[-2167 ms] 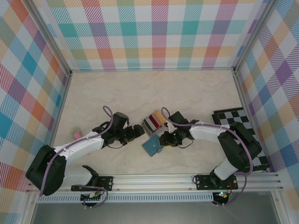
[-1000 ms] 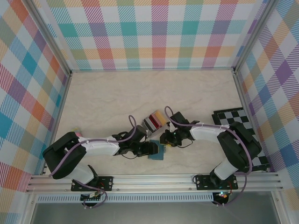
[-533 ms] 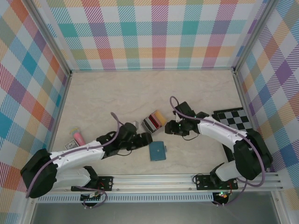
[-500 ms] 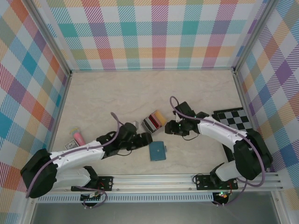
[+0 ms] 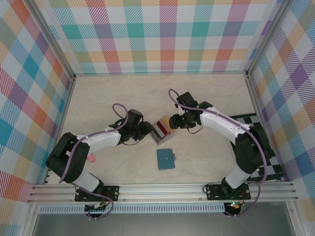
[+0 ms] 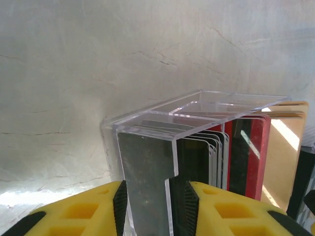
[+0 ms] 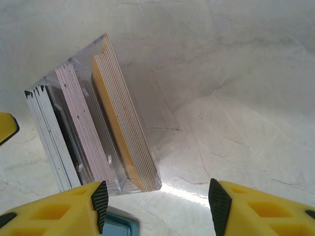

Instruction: Put the credit cards into the card holder

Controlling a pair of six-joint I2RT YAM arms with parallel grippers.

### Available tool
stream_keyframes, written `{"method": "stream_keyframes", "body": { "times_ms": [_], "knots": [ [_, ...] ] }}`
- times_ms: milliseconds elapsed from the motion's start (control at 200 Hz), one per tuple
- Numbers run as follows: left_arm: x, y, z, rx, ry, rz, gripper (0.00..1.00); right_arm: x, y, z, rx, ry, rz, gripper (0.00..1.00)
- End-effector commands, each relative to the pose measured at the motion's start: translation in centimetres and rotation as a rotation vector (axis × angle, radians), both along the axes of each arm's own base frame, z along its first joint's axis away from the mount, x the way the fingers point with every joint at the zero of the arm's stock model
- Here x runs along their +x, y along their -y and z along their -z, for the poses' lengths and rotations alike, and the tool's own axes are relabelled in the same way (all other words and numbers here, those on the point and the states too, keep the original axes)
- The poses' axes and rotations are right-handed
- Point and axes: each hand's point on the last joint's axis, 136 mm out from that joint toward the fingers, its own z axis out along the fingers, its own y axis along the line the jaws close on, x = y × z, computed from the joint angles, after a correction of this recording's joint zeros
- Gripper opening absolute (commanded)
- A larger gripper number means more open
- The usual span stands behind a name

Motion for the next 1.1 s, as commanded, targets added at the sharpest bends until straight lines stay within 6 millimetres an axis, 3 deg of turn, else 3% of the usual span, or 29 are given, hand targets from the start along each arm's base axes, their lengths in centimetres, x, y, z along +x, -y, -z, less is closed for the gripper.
{"method": "stream_keyframes", "body": {
  "times_ms": [0,235,545,725,1095],
  "knots": [
    [1.1,1.1,-0.4,-0.048,0.005,0.01,0.36,0.4,-0.6,-0.5,0.032,-0.023,-0.028,0.59],
    [1.8,2.8,0.6,-0.075,-0.022,0.059,0.3,1.2,-0.5,0.1,0.081,-0.075,-0.008,0.56],
    [2.7,5.1,1.4,-0.061,-0.048,0.161,0.29,1.8,2.1,0.2,-0.023,-0.051,0.006,0.56],
    [2.3,5.0,2.0,-0.018,-0.071,0.18,0.29,2.1,2.8,0.2,-0.085,-0.044,-0.004,0.57],
    [1.6,4.4,2.7,0.047,-0.093,0.203,0.29,2.3,2.3,1.1,-0.153,-0.063,-0.066,0.58]
  ]
}}
